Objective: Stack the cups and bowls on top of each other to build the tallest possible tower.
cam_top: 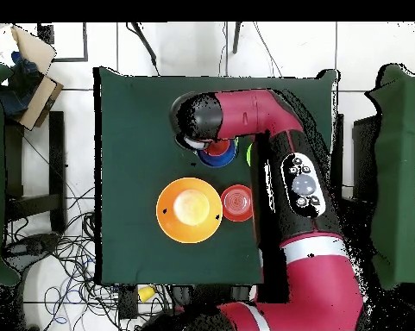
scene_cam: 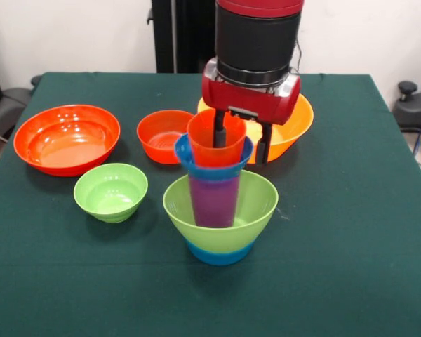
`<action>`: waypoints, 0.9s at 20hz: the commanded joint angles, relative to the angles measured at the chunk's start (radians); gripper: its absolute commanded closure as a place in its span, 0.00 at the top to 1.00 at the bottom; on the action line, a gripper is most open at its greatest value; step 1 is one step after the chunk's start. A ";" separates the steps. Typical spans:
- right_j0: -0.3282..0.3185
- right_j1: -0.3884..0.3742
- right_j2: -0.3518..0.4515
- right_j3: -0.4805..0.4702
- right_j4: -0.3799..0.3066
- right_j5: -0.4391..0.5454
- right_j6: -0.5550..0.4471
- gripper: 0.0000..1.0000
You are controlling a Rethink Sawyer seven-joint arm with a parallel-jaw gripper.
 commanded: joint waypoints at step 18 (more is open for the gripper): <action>-0.017 0.058 0.084 -0.015 -0.026 0.050 -0.221 1.00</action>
